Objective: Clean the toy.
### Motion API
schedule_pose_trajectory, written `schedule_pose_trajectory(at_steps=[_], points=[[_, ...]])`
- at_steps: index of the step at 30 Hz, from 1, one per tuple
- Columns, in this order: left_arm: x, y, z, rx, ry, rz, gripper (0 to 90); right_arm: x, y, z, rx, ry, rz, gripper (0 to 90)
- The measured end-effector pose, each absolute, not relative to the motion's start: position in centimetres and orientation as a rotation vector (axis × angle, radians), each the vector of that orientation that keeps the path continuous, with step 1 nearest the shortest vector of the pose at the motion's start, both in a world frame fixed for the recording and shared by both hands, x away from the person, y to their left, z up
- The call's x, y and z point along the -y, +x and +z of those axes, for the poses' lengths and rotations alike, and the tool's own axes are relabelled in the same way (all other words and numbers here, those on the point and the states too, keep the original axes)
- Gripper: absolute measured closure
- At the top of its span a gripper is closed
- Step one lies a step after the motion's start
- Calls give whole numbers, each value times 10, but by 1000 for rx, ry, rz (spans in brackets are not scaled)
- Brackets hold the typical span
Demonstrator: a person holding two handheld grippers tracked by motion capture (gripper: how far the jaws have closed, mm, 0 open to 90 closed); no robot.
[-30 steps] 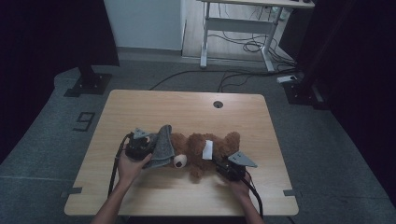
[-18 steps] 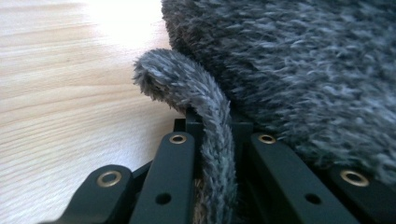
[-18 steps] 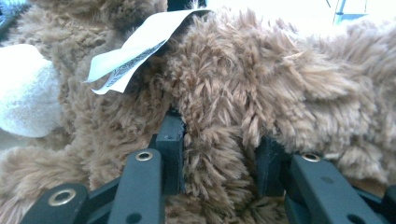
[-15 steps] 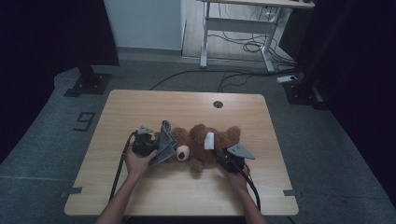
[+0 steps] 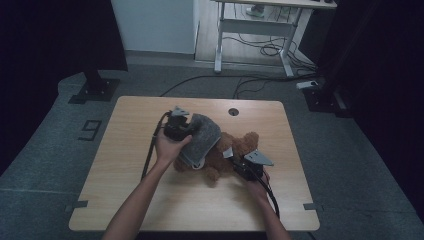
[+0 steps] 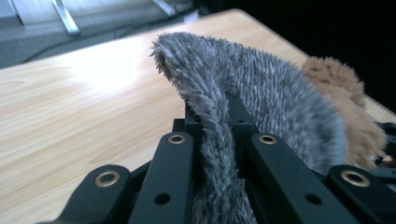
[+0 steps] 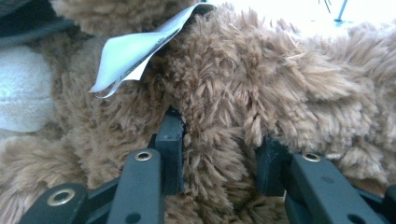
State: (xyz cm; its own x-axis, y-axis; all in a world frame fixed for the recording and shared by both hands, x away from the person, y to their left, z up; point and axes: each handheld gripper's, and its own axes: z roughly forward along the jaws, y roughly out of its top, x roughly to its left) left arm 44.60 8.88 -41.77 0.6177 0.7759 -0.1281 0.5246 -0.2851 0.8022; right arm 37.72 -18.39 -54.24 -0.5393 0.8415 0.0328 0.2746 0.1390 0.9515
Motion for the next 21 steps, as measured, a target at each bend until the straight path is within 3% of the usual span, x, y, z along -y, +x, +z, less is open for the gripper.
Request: schedule_pose_trajectory(at_steps=[9,13,18,21], points=[[-88,445,-455,-1079,1992,239,826,188,373,-541,-1936,1032,1438,560],[-86,422,-460,-1026,2002,278,829,194,360,-534,-1982,1058,1442,435],[-88,404,-465,-980,1978,302,830,207,344,-528,-1959,1072,1438,370],[-94,389,-469,-963,1941,277,830,225,336,-518,-1918,1142,1490,272]])
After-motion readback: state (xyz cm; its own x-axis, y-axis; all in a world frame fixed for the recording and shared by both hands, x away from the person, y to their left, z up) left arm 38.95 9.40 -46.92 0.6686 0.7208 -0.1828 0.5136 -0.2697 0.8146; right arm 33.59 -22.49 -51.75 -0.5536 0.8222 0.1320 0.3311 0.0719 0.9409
